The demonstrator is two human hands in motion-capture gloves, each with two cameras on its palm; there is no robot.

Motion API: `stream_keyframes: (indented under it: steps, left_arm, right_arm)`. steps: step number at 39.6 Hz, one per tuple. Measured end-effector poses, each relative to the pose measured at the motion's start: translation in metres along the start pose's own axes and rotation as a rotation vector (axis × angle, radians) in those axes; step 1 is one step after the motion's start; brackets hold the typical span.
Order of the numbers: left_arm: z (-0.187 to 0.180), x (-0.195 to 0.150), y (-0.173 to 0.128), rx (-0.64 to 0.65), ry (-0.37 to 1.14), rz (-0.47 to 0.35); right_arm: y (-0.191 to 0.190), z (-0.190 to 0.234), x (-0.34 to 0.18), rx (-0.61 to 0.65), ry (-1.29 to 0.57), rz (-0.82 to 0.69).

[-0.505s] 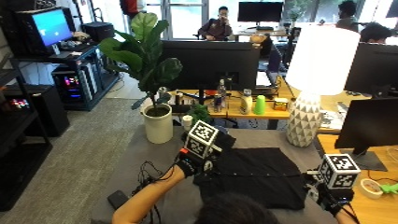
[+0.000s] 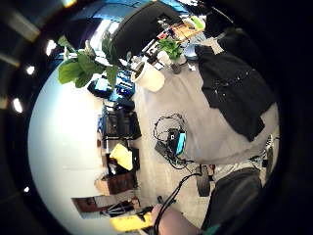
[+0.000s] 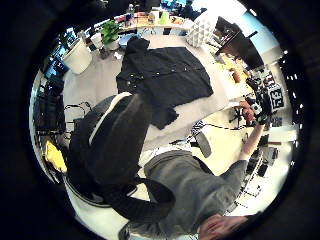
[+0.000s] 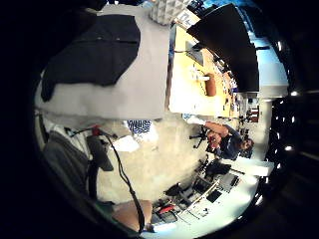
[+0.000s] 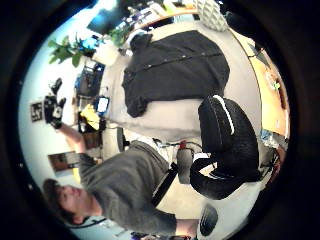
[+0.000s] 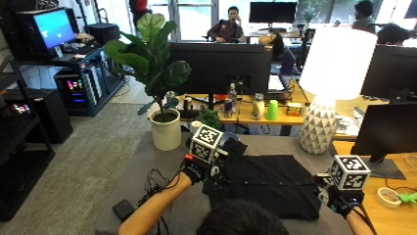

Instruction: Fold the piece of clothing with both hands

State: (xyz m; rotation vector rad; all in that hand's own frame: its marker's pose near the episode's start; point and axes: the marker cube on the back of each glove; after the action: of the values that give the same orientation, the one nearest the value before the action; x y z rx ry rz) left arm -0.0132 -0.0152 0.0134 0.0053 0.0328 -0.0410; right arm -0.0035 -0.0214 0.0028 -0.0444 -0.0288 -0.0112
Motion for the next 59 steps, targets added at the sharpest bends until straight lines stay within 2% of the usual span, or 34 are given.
stream_keyframes:
  steps: [8,15,19,23,27,31,33,36,38,40,46,52,59]
  left_arm:
    - [0.048,0.014,-0.015,0.001,0.115,0.077]
    - [0.100,0.053,-0.009,-0.144,0.230,0.188]
    - [0.146,0.079,-0.010,-0.237,0.317,0.232]
    - [0.221,0.120,-0.011,-0.402,0.423,0.273]
    - [0.274,0.147,-0.011,-0.484,0.369,0.297]
    - [0.302,0.156,-0.014,-0.445,0.267,0.254]
    - [0.305,0.156,-0.019,-0.367,0.252,0.222]
    - [0.303,0.149,-0.035,-0.171,0.193,0.157]
    - [0.309,0.146,-0.051,-0.064,0.148,0.138]
    - [0.314,0.144,-0.062,-0.013,0.136,0.133]
    - [0.287,0.129,-0.052,-0.047,0.196,0.120]
    - [0.223,0.091,-0.014,-0.044,0.213,0.176]
    - [0.176,0.079,0.030,-0.027,0.178,0.258]
  right_arm:
    - [-0.030,0.020,-0.005,-0.095,0.025,-0.012]
    - [-0.043,0.053,-0.009,-0.168,0.044,-0.006]
    - [-0.055,0.084,-0.010,-0.204,0.036,0.006]
    - [-0.076,0.148,-0.005,-0.273,-0.004,0.047]
    - [-0.091,0.200,-0.001,-0.343,-0.015,0.084]
    - [-0.101,0.228,0.002,-0.361,0.021,0.105]
    - [-0.107,0.237,0.002,-0.327,0.030,0.115]
    - [-0.118,0.244,0.001,-0.211,0.041,0.128]
    - [-0.122,0.244,0.000,-0.143,0.067,0.128]
    - [-0.125,0.241,-0.001,-0.093,0.094,0.129]
    - [-0.120,0.225,-0.005,-0.021,0.093,0.115]
    - [-0.067,0.171,-0.027,0.008,0.032,-0.005]
    - [-0.010,0.118,-0.044,0.060,0.104,-0.073]
